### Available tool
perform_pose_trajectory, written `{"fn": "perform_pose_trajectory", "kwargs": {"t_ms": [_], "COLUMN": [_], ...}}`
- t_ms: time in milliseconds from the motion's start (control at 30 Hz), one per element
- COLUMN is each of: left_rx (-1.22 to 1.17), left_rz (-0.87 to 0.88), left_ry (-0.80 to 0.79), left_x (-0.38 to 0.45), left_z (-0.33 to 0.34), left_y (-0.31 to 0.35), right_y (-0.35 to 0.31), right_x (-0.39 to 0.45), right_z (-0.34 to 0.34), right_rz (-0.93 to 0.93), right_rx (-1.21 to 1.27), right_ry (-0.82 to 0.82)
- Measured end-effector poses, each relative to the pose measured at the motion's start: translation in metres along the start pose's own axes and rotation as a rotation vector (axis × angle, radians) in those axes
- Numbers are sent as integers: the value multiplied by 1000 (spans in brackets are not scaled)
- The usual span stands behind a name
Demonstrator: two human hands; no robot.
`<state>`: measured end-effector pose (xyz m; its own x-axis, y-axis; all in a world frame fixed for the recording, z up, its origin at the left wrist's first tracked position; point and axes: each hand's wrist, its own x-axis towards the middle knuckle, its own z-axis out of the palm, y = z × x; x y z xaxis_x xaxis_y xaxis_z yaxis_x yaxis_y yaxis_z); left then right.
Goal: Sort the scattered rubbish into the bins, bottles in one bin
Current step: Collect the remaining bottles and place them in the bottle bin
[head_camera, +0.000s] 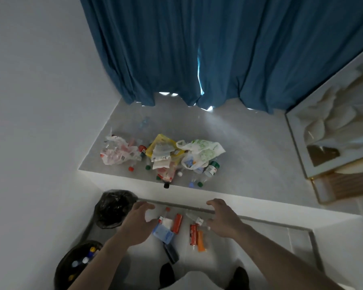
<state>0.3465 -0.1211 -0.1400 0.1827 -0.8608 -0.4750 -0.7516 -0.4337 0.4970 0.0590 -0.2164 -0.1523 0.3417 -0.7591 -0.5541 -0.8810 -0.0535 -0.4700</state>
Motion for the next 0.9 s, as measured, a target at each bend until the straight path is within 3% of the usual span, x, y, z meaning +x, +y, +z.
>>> {"fn": "perform_pose_trajectory", "kwargs": {"t_ms": [433, 633, 900], "left_rx": [-33, -85, -38], "left_rz": [-52, -113, -160], "left_ry": [133, 131, -37], "left_x": [31, 15, 60], "left_z": [67, 86, 83], "left_y": [132, 126, 118], "right_y": [116, 114, 114], "right_x": [9, 28, 51], "right_z": [-106, -105, -88], "right_rz": [-168, -187, -103], "right_rx": [-90, -143, -198], "right_ry": [-41, -130, -204]}}
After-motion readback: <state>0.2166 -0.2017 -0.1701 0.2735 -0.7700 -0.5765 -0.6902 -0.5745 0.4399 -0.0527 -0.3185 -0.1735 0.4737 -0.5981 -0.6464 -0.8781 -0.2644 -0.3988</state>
